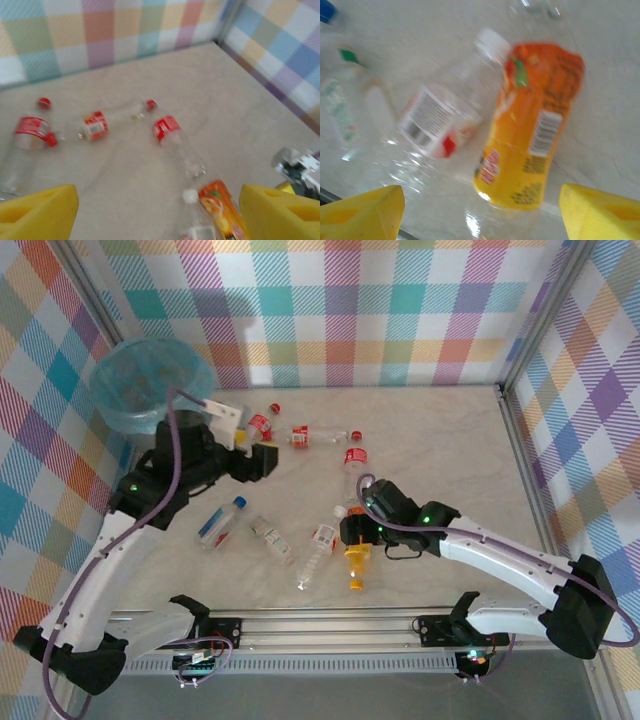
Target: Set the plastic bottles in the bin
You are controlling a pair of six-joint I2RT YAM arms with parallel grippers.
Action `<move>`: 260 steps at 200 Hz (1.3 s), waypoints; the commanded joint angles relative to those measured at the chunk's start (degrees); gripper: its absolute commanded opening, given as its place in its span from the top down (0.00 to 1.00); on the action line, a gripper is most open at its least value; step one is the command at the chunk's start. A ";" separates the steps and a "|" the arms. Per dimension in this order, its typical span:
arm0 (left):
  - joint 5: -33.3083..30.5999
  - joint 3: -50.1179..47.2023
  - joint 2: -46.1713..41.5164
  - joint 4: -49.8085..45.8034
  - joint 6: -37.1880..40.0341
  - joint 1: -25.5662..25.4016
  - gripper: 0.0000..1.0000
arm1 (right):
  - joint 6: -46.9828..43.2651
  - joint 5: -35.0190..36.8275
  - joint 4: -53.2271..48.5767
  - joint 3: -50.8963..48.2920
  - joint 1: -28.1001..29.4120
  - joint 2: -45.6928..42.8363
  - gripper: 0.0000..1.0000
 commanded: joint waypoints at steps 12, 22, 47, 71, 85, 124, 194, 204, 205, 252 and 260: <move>-7.07 -3.14 2.38 1.35 -3.89 -6.98 0.17 | 3.93 -1.55 -1.53 -1.31 -0.10 1.24 0.18; -8.20 -3.60 3.73 0.92 -5.25 -8.27 0.17 | 3.98 -2.13 -1.53 -0.98 -0.09 2.43 0.18; -9.30 -5.59 5.58 2.26 -8.30 -11.10 0.17 | 3.80 -3.13 -1.58 0.00 -0.15 6.32 0.16; -10.49 -6.23 6.76 2.99 -10.80 -12.32 0.17 | 3.26 -4.84 0.27 0.02 -0.18 10.35 0.14; -11.28 -5.86 7.27 2.28 -11.67 -12.75 0.17 | 3.19 -5.48 1.14 0.05 -0.18 12.64 0.14; -13.76 -5.85 7.24 0.40 -12.44 -13.12 0.17 | 2.61 -5.47 1.89 0.29 -0.18 16.85 0.16; -15.37 -4.80 7.69 -0.75 -12.53 -13.12 0.17 | 2.63 -4.40 1.70 -0.51 -0.36 18.18 0.28; -15.57 -4.63 7.48 -0.80 -12.53 -13.12 0.17 | 3.11 -4.15 1.66 -1.01 -0.43 17.44 0.31; -15.60 -4.63 7.47 -0.82 -12.53 -13.12 0.17 | 3.14 -4.14 1.65 -1.04 -0.44 17.40 0.31; -15.68 -3.12 7.58 -0.14 -12.89 -13.12 0.16 | 3.60 -1.35 -0.97 -1.57 -0.60 12.23 0.38; -15.55 -2.70 7.79 0.02 -12.88 -13.05 0.17 | 3.47 -0.74 -1.26 -1.90 -0.60 11.13 0.39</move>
